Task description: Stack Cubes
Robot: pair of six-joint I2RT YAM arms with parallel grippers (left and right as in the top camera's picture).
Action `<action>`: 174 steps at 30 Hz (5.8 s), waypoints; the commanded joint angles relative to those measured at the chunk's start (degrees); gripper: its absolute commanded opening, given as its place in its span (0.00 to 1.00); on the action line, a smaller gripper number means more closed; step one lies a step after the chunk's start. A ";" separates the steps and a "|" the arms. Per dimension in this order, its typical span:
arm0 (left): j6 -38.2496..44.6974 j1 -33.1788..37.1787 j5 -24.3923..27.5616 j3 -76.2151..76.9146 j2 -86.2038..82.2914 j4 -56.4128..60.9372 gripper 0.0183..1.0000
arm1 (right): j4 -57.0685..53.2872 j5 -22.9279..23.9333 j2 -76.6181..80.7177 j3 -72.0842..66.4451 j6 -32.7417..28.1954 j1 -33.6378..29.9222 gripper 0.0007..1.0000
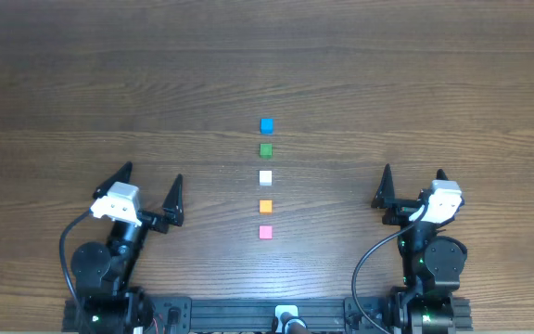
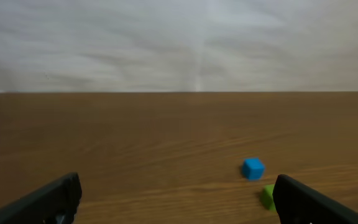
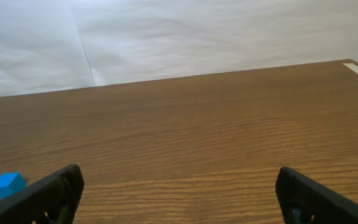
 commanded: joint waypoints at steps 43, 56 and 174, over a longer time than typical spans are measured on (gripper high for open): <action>-19.69 -43.98 -14.53 73.83 67.25 -75.67 1.00 | -0.20 0.57 -0.50 -0.28 -0.44 -0.35 0.99; -37.81 -48.72 -11.30 72.74 90.99 -62.95 1.00 | -0.20 0.57 -0.50 -0.28 -0.44 -0.35 0.99; -46.86 -57.02 -19.43 55.49 99.47 -42.10 0.34 | -0.20 0.55 -0.50 -0.28 -0.44 -0.35 0.99</action>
